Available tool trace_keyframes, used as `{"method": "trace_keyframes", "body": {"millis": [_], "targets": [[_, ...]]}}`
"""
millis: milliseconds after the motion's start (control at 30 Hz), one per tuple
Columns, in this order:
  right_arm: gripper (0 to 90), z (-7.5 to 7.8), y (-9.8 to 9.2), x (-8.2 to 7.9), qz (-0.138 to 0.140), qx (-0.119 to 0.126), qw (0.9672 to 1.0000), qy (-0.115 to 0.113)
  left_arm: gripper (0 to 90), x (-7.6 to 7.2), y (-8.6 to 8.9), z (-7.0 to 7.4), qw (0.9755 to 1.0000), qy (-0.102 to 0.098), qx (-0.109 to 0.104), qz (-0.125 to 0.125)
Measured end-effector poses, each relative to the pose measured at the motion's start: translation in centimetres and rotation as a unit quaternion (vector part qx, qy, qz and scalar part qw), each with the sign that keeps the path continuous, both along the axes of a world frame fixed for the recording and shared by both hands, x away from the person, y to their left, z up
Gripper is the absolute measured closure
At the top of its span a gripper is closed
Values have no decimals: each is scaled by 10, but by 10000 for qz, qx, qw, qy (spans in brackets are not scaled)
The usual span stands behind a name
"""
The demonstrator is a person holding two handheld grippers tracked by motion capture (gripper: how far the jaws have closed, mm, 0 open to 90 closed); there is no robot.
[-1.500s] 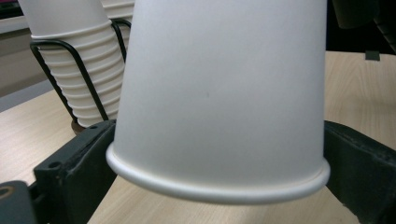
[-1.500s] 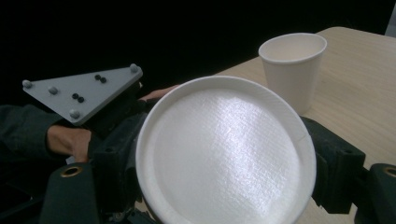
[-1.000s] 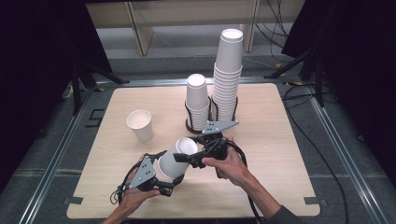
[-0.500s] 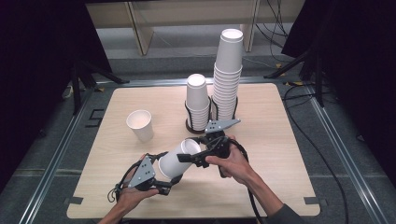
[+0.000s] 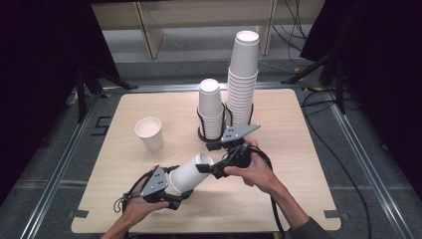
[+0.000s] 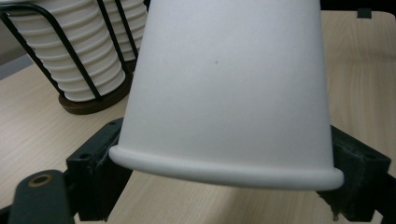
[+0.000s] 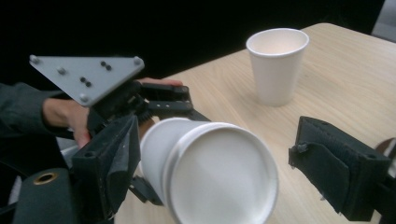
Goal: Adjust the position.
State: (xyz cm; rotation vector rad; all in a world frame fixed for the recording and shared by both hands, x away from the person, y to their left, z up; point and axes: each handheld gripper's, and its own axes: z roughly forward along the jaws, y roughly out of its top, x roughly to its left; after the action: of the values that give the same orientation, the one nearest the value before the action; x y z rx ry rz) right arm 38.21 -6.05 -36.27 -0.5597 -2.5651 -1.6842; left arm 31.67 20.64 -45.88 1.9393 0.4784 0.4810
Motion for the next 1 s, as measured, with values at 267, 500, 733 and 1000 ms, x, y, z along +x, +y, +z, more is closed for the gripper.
{"method": "trace_keyframes", "body": {"millis": [267,500,733,1000], "targets": [[160,5,2,-6,77,-658,9965,-507,139,2,5,3,9993,190,333,-13],[162,4,7,-11,262,-1022,9918,-727,139,1,5,3,9976,251,634,-143],[167,-2,16,-16,517,-1459,9834,-951,139,-2,0,3,9940,289,977,-408],[163,-12,29,-26,971,-2018,9694,-1010,140,-5,-4,5,9891,205,1290,-675]]}}
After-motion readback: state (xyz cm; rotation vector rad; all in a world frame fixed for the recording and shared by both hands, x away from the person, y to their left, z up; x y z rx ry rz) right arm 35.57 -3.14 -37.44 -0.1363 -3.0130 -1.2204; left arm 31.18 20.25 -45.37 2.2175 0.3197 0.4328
